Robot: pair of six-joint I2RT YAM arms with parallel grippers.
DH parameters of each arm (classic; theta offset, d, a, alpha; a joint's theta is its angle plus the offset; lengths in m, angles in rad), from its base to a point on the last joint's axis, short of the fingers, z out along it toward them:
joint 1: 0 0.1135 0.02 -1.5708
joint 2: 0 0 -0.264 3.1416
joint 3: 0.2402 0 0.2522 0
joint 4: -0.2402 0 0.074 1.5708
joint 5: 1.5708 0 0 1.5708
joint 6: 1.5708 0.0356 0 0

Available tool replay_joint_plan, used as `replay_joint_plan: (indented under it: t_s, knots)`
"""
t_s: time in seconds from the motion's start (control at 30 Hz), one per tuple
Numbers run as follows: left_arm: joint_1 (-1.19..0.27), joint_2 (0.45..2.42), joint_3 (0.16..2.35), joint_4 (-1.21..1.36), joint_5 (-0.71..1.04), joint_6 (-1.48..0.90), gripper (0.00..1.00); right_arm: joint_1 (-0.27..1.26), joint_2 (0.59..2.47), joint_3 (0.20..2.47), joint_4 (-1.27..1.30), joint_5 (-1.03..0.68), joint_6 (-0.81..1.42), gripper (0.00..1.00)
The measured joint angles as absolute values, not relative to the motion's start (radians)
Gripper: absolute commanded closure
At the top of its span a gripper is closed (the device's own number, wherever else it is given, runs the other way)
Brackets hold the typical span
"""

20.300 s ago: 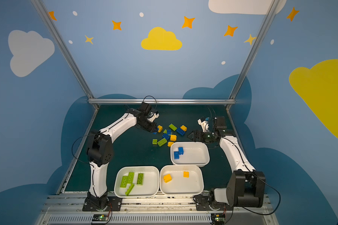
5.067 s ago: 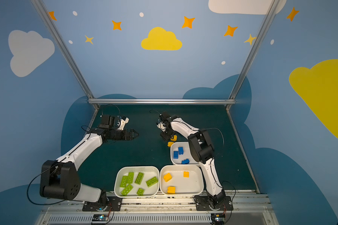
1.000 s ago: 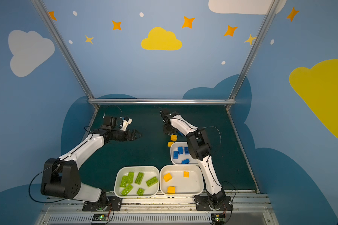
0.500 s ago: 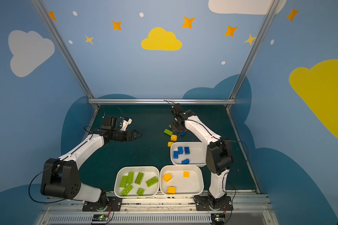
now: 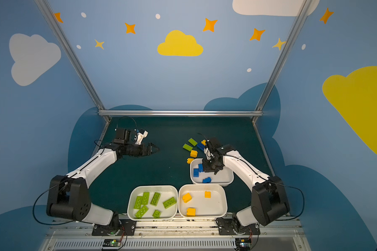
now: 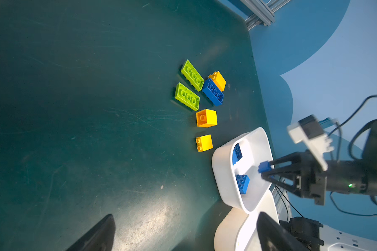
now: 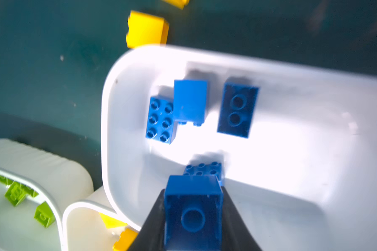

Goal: Sort the legos into containers by color
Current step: 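Carry the blue brick to the farthest white bin and release it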

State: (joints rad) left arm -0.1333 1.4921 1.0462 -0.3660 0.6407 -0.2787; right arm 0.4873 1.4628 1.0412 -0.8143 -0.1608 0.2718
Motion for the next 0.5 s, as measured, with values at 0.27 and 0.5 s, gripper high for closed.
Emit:
replay_joint_plan:
  t_s: [0.27,0.5]
  knots:
    - [-0.137,1.492,1.055,-0.369,0.638,-0.279,0.0,0.509,1.518,0.984,-0.749,-0.204,0.268,0.55]
    - [-0.137,1.492,1.055,-0.382,0.634,-0.279,0.01,0.51,1.535,1.003,-0.721,-0.2,0.259,0.44]
